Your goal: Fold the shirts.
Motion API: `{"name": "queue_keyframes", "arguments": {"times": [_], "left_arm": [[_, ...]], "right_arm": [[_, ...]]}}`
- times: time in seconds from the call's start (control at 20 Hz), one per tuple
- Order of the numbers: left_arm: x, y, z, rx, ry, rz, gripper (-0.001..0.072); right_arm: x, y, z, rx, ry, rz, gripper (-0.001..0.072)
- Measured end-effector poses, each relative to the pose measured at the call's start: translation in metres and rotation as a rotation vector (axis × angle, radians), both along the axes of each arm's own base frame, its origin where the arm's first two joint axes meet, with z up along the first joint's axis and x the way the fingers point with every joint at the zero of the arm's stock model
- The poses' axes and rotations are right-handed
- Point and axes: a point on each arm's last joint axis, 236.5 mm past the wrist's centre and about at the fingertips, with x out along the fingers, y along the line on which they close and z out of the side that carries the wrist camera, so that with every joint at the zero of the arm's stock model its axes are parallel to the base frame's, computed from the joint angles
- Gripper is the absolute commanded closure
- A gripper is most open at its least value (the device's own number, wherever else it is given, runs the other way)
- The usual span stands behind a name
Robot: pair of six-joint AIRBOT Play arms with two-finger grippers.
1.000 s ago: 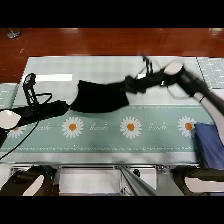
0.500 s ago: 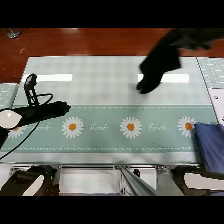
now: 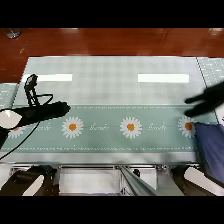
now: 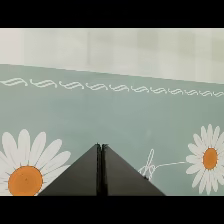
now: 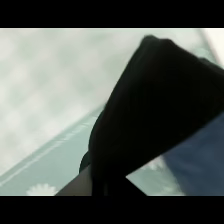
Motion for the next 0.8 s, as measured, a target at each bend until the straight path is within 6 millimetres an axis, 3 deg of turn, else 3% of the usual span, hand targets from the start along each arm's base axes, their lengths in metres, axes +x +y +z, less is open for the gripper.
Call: {"name": "queue_keyframes", "arguments": {"times": [0.15, 0.35, 0.4, 0.45, 0.5, 0.65, 0.75, 0.8], "left_arm": [[0.002, 0.001, 0.001, 0.0, -0.009, 0.005, 0.0681], [0.003, 0.001, 0.001, 0.0, -0.013, 0.008, 0.0681], [0.003, 0.001, 0.001, 0.0, -0.011, 0.007, 0.0681], [0.003, 0.0, 0.0, 0.0, -0.008, 0.006, 0.0681], [0.003, 0.0, -0.002, 0.001, -0.004, 0.005, 0.0681], [0.005, 0.0, -0.008, 0.004, 0.015, 0.006, 0.0681], [0.007, 0.0, -0.011, 0.006, 0.027, 0.007, 0.0681], [0.01, 0.0, -0.01, 0.007, 0.027, 0.006, 0.0681]], "right_arm": [[-0.073, -0.028, -0.031, -0.032, 0.128, -0.19, 0.0694], [-0.166, -0.036, -0.078, -0.052, 0.326, -0.427, 0.0695], [-0.188, -0.034, -0.091, -0.059, 0.383, -0.48, 0.0662], [-0.204, -0.034, -0.102, -0.068, 0.424, -0.523, 0.0343], [-0.215, -0.033, -0.11, -0.072, 0.456, -0.551, 0.0086], [-0.227, -0.04, -0.128, -0.063, 0.515, -0.589, 0.0084], [-0.216, -0.05, -0.128, -0.047, 0.503, -0.584, 0.0096], [-0.205, -0.057, -0.124, -0.037, 0.472, -0.574, 0.0155]]}}
